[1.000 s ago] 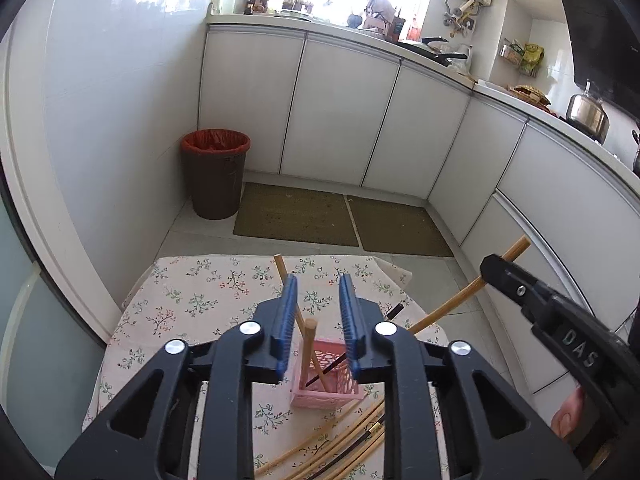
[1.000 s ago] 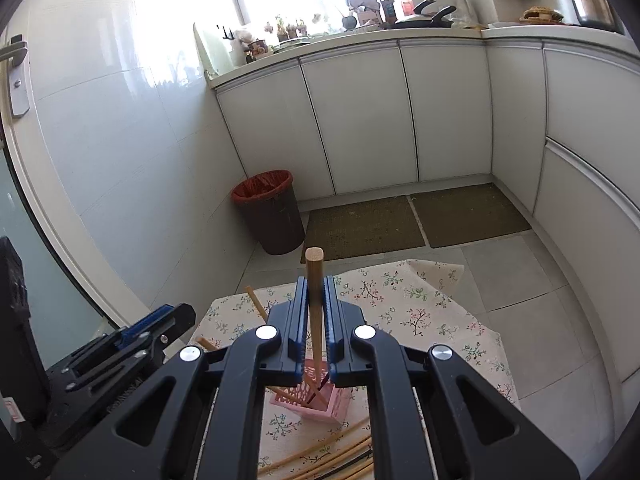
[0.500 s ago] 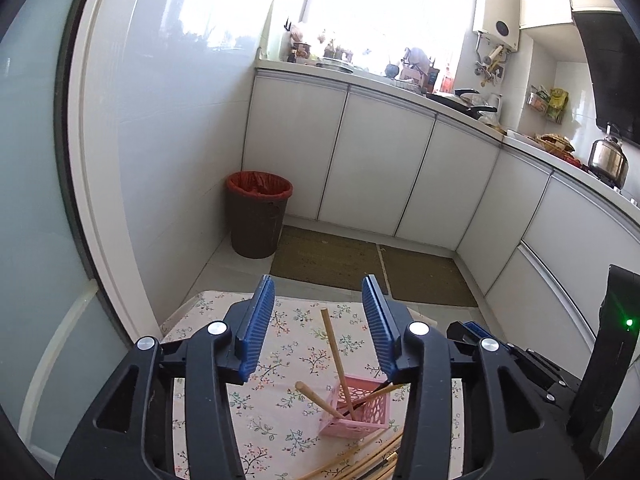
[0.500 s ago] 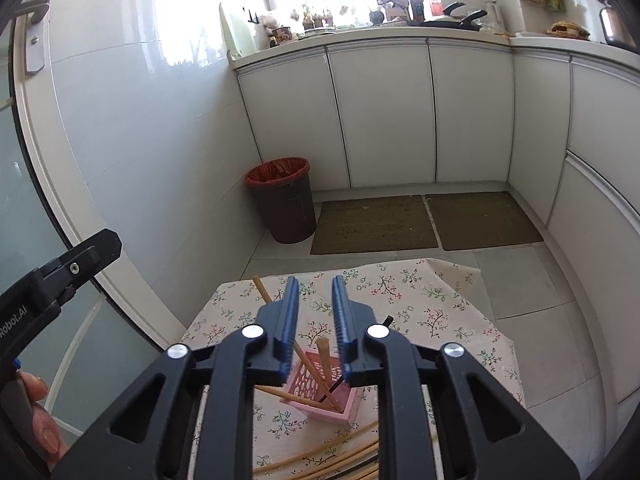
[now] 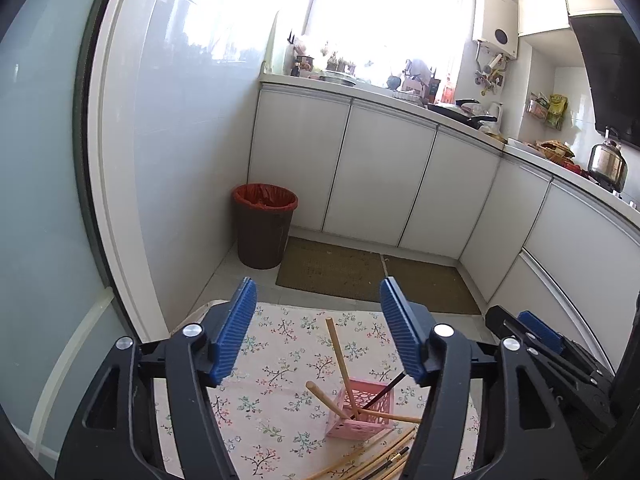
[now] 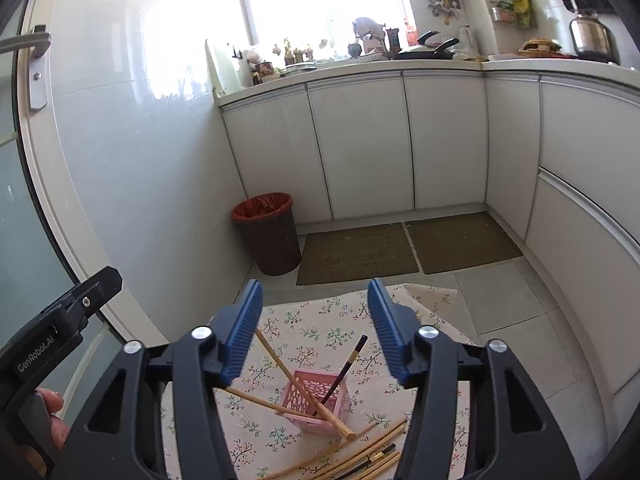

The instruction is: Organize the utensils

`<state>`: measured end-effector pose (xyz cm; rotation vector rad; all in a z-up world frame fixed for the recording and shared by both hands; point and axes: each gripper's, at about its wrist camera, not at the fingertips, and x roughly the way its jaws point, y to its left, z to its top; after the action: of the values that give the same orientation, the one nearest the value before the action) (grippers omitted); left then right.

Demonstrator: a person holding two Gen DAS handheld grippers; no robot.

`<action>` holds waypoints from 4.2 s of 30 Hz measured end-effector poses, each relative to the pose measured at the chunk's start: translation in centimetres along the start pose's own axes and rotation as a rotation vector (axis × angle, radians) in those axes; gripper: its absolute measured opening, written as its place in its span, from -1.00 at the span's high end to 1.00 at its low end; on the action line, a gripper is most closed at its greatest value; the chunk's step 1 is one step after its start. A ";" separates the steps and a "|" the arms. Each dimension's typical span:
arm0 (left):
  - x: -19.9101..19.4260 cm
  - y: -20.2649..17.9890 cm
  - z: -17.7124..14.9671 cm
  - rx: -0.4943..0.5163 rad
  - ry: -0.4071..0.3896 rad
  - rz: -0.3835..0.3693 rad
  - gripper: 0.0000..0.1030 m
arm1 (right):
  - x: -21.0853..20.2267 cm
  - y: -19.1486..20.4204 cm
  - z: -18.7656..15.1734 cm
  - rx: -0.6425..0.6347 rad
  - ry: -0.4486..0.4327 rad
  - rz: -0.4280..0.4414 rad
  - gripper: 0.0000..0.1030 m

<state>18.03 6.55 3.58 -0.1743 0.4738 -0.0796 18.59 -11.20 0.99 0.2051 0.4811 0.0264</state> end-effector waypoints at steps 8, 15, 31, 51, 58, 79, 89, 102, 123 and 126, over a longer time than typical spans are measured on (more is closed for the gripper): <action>-0.8 -2.4 -0.8 0.102 -0.012 -0.022 -0.86 | -2.6 -4.2 -1.5 0.131 -0.044 -0.058 -0.87; -0.4 -6.0 -2.6 0.243 0.048 -0.141 -0.86 | -4.5 -9.5 -5.1 0.208 -0.004 -0.131 -0.87; 3.4 -17.9 -11.6 0.609 0.342 -0.425 -0.86 | -5.8 -24.8 -21.1 0.525 0.354 -0.372 -0.87; 17.0 -18.6 -25.8 0.760 0.961 -0.177 0.69 | -4.1 -27.3 -23.4 0.713 0.443 -0.226 -0.87; 18.0 -17.8 -26.3 0.788 0.963 -0.135 0.89 | -4.0 -27.3 -23.5 0.715 0.446 -0.231 -0.87; 22.3 -14.5 -27.5 0.684 1.035 -0.167 0.83 | -3.7 -27.5 -23.6 0.706 0.463 -0.245 -0.87; 14.6 -10.9 -22.3 0.646 0.852 -0.205 0.88 | 1.5 -22.4 -20.9 0.524 0.575 -0.229 -0.87; 0.2 -7.0 -17.3 0.491 0.600 -0.321 0.88 | 15.9 -14.6 -20.1 0.264 0.854 -0.142 0.13; -1.2 -4.9 -15.6 0.421 0.551 -0.326 0.87 | 15.4 -14.1 -20.8 0.266 0.765 -0.204 0.85; -1.5 -4.9 -15.4 0.417 0.542 -0.328 0.87 | 12.1 -14.8 -20.4 0.287 0.671 -0.167 0.85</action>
<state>9.41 -0.42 -8.32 0.1886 0.9520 -0.5524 19.56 -20.95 -25.19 0.4402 1.1725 -0.1430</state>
